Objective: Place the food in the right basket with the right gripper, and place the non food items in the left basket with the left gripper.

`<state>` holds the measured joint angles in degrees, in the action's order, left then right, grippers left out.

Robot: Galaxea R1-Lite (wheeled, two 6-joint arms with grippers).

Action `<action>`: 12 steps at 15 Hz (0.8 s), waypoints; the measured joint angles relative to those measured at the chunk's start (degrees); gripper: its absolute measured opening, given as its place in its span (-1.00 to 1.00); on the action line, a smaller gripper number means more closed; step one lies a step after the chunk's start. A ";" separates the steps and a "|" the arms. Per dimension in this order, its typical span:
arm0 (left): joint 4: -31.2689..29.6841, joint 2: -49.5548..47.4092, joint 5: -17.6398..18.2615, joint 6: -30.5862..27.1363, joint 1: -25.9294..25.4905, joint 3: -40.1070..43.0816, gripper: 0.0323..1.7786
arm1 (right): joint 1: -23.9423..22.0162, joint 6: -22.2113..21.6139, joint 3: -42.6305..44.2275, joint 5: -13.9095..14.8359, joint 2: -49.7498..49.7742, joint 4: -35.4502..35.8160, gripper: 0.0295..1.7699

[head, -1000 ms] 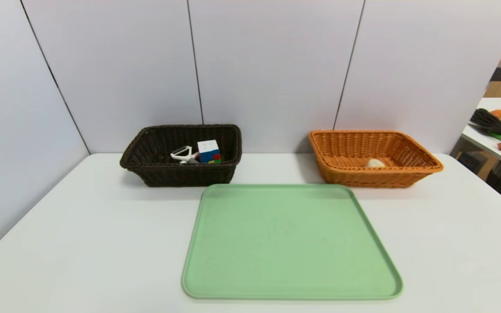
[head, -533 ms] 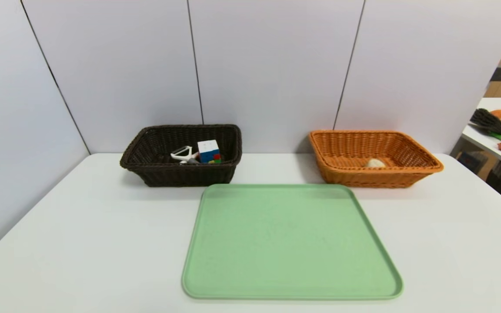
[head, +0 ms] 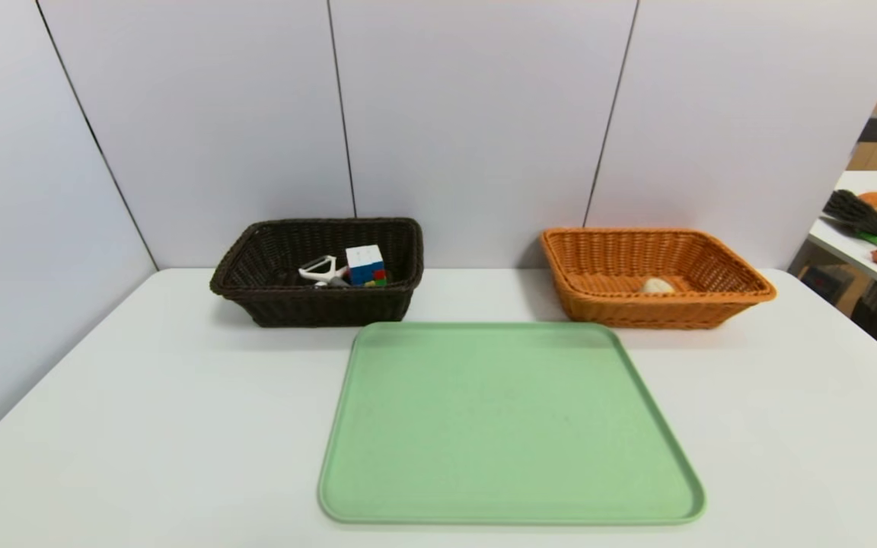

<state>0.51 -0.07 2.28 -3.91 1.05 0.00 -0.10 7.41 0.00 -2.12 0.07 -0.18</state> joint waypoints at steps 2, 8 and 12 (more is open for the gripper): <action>0.01 0.00 0.00 0.00 0.00 0.00 0.90 | 0.00 -1.93 0.00 0.55 0.00 -0.09 0.93; 0.01 0.00 0.00 0.00 0.00 0.00 0.90 | 0.00 -5.74 0.00 2.07 0.00 0.07 0.93; 0.01 0.00 0.00 0.00 0.00 0.00 0.90 | 0.00 -7.46 0.00 2.19 0.00 0.18 0.93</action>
<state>0.52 -0.07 2.28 -3.91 1.05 0.00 -0.10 -0.05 0.00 0.07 0.07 0.00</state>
